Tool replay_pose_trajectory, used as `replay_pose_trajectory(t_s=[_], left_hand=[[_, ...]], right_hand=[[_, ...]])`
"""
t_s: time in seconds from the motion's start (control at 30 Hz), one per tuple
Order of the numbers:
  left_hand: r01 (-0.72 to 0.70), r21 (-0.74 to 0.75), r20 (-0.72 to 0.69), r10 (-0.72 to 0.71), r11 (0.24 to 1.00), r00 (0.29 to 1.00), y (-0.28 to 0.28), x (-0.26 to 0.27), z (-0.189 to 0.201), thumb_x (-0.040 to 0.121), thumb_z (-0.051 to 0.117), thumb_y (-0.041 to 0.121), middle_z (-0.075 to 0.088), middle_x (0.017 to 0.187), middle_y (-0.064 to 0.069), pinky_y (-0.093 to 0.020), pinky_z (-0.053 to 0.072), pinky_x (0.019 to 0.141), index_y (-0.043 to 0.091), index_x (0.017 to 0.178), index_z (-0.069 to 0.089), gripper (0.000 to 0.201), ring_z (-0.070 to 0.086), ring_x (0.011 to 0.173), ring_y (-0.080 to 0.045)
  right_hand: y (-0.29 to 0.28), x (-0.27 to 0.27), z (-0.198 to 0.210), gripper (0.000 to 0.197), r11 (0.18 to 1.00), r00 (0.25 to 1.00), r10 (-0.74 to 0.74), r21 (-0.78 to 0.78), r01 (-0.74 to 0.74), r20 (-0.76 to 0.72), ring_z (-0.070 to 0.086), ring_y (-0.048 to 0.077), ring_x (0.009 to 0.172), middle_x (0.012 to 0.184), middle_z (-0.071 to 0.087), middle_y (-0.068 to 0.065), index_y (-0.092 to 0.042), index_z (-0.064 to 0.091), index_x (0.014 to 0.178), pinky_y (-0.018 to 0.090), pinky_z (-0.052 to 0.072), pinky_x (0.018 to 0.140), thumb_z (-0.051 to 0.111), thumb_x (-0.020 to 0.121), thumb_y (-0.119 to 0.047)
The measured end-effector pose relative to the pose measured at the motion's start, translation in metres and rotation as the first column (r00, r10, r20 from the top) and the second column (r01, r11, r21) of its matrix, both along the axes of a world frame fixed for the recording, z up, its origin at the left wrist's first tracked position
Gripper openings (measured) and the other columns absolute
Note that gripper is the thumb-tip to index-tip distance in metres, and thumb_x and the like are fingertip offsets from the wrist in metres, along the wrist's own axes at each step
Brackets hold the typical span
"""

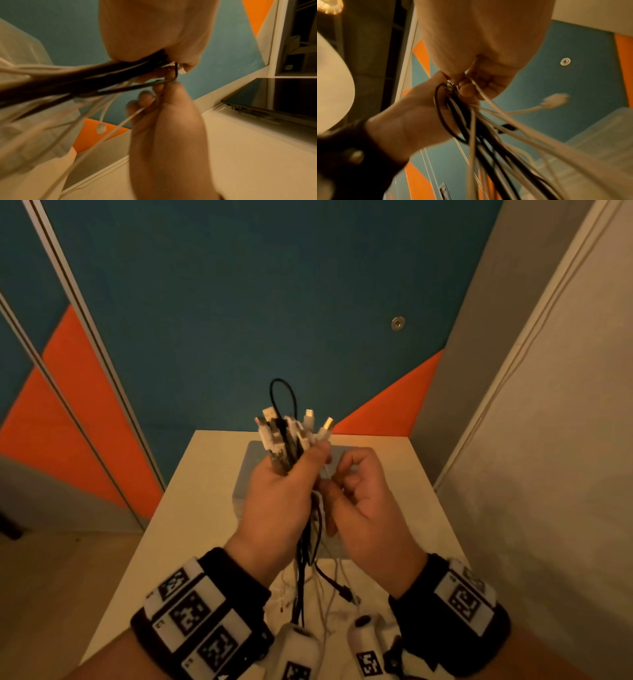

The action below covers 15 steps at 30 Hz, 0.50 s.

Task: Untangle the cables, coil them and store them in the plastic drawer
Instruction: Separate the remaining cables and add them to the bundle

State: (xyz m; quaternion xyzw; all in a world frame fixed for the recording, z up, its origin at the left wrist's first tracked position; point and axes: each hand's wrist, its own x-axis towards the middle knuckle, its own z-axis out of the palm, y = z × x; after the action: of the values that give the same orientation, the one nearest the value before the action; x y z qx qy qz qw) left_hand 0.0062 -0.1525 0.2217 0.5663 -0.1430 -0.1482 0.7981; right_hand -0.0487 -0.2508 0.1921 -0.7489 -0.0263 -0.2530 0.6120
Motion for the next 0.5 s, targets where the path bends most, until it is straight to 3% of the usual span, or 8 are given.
replay_pose_trajectory(t_s=[0.1,0.2,0.3,0.4,0.5], left_hand=[[-0.076,-0.021,-0.026,0.075,0.997,0.997,0.004,0.014,0.014,0.096,0.058,0.03,0.062,0.069,-0.004,-0.027,0.048,0.055,0.015,0.076,0.064,0.026,0.057,0.056,-0.013],[-0.05,-0.183,-0.133,0.025,0.982,0.991,0.01,0.028,0.034,0.099,0.056,0.03,0.048,0.061,0.003,-0.037,0.057,0.065,0.019,0.079,0.056,0.023,0.052,0.049,-0.013],[0.009,-0.167,-0.093,-0.025,0.986,0.995,0.018,0.041,0.047,0.098,0.055,0.038,0.039,0.06,0.008,-0.029,0.047,0.049,0.023,0.087,0.053,0.019,0.039,0.046,-0.008],[0.037,-0.158,-0.045,-0.045,0.987,0.998,0.024,0.05,0.06,0.097,0.058,0.039,0.036,0.06,0.008,-0.024,0.036,0.044,0.026,0.086,0.053,0.018,0.034,0.047,-0.008],[0.072,-0.157,0.013,-0.071,0.985,0.997,0.03,0.056,0.074,0.095,0.062,0.034,0.035,0.06,0.008,-0.023,0.033,0.042,0.026,0.084,0.049,0.019,0.033,0.045,-0.008]], right_hand=[[-0.007,-0.008,-0.022,0.024,0.994,0.982,0.044,-0.095,-0.062,-0.183,0.049,0.016,0.055,0.066,0.057,0.001,-0.034,0.039,0.099,0.038,0.041,0.053,0.046,0.098,-0.01],[-0.02,-0.017,-0.052,0.014,0.957,0.938,0.036,-0.259,-0.132,-0.344,0.047,0.006,0.061,0.071,0.048,-0.011,-0.035,0.044,0.098,0.034,0.043,0.057,0.041,0.102,-0.022],[-0.035,-0.023,-0.085,0.018,0.945,0.911,0.026,-0.288,-0.157,-0.411,0.042,0.001,0.065,0.077,0.049,-0.011,-0.034,0.048,0.092,0.023,0.039,0.064,0.037,0.103,-0.024],[-0.049,-0.029,-0.112,0.023,0.965,0.878,-0.018,-0.24,-0.111,-0.479,0.04,0.001,0.061,0.07,0.05,-0.013,-0.037,0.051,0.091,0.025,0.037,0.063,0.039,0.102,-0.021],[-0.063,-0.038,-0.132,0.021,0.961,0.827,-0.063,-0.259,-0.101,-0.558,0.034,0.007,0.052,0.059,0.04,-0.007,-0.034,0.05,0.091,0.028,0.032,0.053,0.037,0.102,-0.021]])
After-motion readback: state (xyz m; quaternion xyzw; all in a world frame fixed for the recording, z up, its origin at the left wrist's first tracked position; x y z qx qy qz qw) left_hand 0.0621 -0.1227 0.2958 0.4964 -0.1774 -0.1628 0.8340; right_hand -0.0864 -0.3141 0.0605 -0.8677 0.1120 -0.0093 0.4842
